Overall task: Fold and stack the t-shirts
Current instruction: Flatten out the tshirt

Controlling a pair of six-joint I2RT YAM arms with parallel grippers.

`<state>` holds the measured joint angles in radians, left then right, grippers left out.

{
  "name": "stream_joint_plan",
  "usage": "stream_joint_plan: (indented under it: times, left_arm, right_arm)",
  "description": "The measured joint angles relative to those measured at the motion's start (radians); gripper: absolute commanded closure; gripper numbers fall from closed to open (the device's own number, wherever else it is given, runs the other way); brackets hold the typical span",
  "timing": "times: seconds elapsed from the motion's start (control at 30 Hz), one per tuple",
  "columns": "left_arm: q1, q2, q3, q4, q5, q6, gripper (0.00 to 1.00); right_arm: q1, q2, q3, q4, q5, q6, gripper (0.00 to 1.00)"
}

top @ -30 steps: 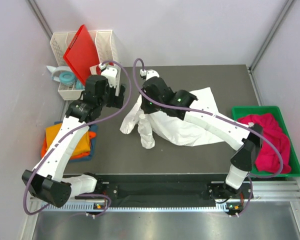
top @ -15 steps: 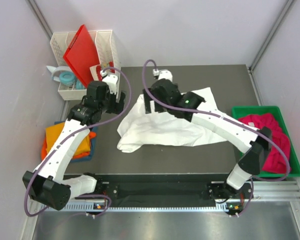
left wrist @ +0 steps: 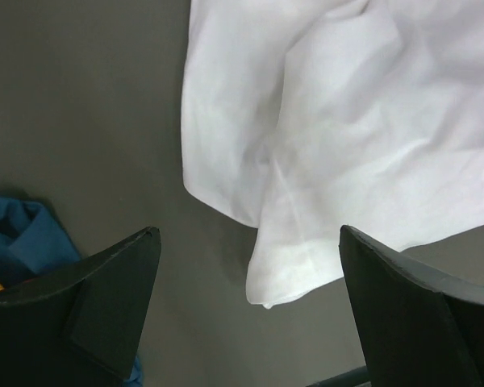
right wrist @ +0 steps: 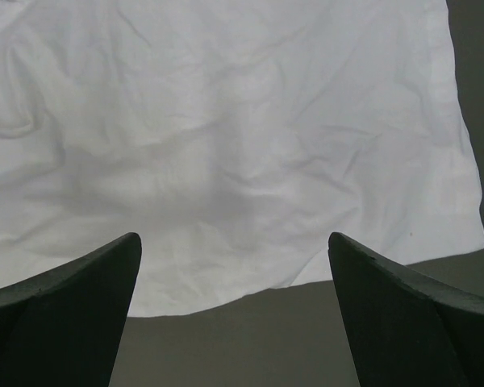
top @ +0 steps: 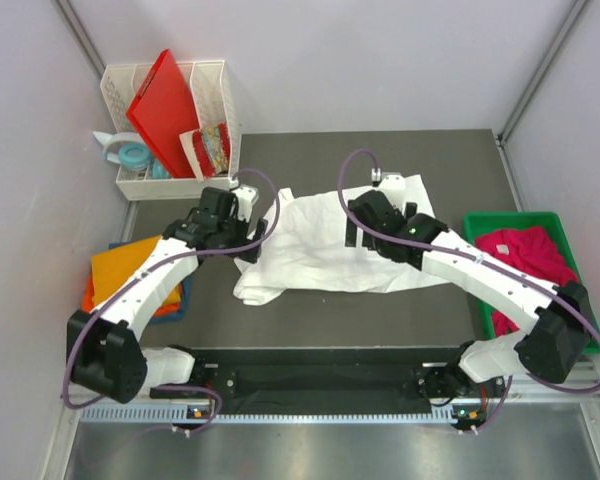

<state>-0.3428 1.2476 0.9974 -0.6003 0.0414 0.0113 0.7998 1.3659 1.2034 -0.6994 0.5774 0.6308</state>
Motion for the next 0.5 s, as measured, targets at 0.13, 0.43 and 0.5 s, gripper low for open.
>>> stream_joint_plan:
  times: [0.13, 0.43, 0.5]
  left_arm:
    - [-0.002, 0.068, -0.024, -0.007, -0.006, 0.003, 0.05]
    - [-0.002, 0.167, 0.088, -0.022, -0.069, -0.006, 0.06]
    - [-0.001, 0.170, 0.100, -0.021, -0.077, -0.013, 0.06]
  right_arm:
    - [-0.034, -0.004, -0.060, 0.000, 0.009, 0.037, 0.03]
    - [-0.349, -0.058, -0.172, 0.014, -0.006, 0.080, 0.12]
    - [-0.423, -0.058, -0.172, 0.008, -0.005, 0.089, 0.13]
